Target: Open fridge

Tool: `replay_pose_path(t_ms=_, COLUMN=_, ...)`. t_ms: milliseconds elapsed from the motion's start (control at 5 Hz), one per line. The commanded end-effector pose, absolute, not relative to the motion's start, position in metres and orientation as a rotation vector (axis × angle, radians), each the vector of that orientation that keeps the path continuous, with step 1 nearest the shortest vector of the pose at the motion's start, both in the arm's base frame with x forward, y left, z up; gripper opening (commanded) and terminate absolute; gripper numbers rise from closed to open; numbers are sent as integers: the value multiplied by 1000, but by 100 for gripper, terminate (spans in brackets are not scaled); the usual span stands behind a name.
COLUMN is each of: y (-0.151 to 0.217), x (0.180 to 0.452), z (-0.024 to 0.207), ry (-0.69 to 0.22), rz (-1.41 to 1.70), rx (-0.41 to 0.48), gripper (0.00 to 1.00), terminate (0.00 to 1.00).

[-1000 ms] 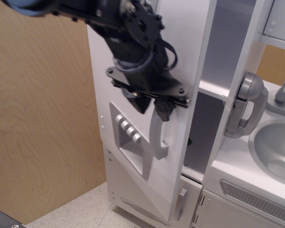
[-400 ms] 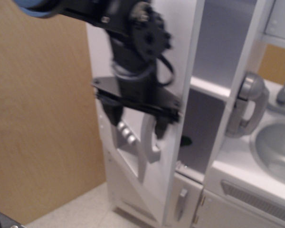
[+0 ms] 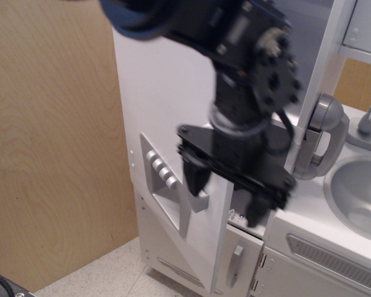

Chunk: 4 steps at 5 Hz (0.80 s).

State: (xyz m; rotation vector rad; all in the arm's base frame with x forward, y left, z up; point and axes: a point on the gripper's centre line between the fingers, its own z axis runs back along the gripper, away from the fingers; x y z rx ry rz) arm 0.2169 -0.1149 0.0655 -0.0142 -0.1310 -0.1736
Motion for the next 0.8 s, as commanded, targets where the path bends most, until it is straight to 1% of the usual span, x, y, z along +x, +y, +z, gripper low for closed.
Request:
replay_pose_path(t_ms=0, y=-158, x=242, z=66, ry=-214, rz=-212, rx=-33, gripper=100, terminate=0)
replay_pose_path(t_ms=400, y=-146, x=284, z=72, ry=-252, rz=-145, rx=-3, gripper=100, terminate=0)
replay_pose_path(t_ms=600, y=-132, x=294, z=76, ry=-261, rz=-99, rx=26, gripper=100, terminate=0)
